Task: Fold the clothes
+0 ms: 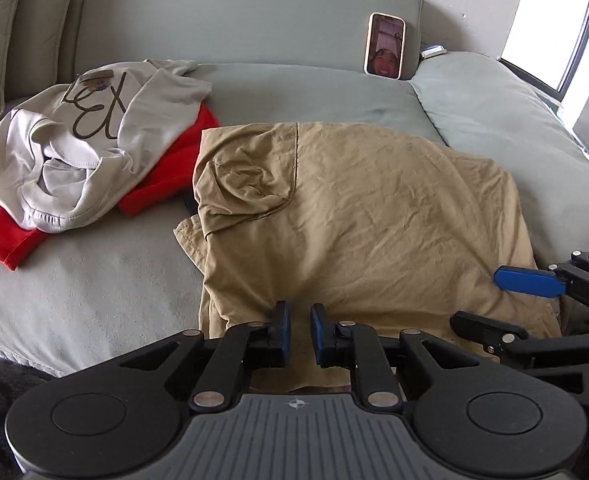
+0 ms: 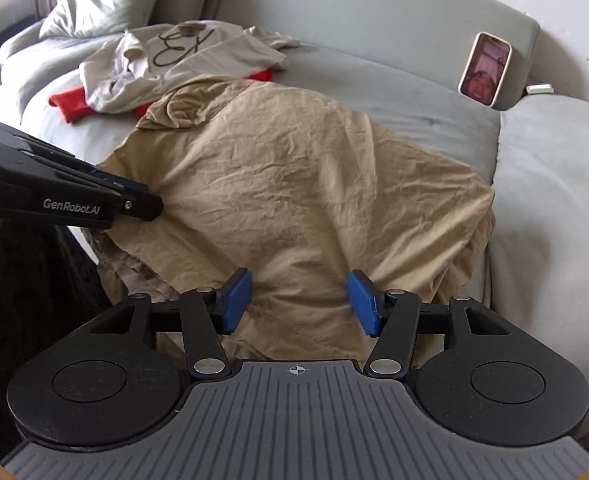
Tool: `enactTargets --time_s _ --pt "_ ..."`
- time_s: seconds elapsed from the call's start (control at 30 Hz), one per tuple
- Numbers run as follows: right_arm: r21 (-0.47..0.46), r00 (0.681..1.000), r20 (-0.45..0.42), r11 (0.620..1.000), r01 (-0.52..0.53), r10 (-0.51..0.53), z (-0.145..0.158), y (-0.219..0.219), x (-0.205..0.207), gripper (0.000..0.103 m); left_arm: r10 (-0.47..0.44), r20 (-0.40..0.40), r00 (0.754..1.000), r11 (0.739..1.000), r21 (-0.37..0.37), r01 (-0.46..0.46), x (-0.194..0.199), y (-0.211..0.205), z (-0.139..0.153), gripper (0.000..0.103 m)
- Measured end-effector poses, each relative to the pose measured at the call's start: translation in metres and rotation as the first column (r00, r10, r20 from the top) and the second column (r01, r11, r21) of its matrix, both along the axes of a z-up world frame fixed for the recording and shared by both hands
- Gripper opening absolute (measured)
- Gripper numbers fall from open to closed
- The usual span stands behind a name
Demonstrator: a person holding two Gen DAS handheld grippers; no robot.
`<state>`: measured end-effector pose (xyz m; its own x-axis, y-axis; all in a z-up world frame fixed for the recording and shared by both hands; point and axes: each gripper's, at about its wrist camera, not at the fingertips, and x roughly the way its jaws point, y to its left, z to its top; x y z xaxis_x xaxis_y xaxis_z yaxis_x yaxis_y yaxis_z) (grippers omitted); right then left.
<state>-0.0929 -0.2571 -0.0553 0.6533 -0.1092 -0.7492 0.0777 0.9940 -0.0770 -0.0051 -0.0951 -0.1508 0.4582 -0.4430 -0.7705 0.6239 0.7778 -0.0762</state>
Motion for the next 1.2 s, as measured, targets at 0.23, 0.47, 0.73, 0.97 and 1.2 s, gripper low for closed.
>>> enactTargets --time_s 0.23,0.47,0.73,0.97,1.2 --pt "0.041 0.999 -0.039 0.999 0.01 -0.009 0.006 -0.005 -0.01 0.06 -0.014 -0.019 1.0 1.0 0.018 0.014 -0.001 0.004 0.001 0.016" --pt "0.147 0.995 -0.097 0.989 0.034 -0.019 0.021 -0.017 -0.04 0.061 -0.097 -0.104 0.99 0.986 0.128 0.11 -0.027 0.017 0.006 0.026" --pt "0.402 0.971 -0.027 0.886 0.229 -0.239 0.037 -0.067 -0.066 0.084 0.013 -0.103 0.995 1.0 0.003 -0.013 -0.005 0.041 0.022 0.058" --pt "0.717 0.86 -0.137 0.55 0.428 -0.491 -0.001 -0.127 -0.071 0.085 0.173 -0.166 0.971 0.975 -0.113 -0.193 0.039 0.047 0.023 0.076" --pt "0.748 0.851 -0.198 0.486 0.451 -0.486 -0.036 -0.138 -0.056 0.086 0.158 -0.23 0.96 0.979 -0.092 -0.183 0.052 0.031 -0.006 0.077"
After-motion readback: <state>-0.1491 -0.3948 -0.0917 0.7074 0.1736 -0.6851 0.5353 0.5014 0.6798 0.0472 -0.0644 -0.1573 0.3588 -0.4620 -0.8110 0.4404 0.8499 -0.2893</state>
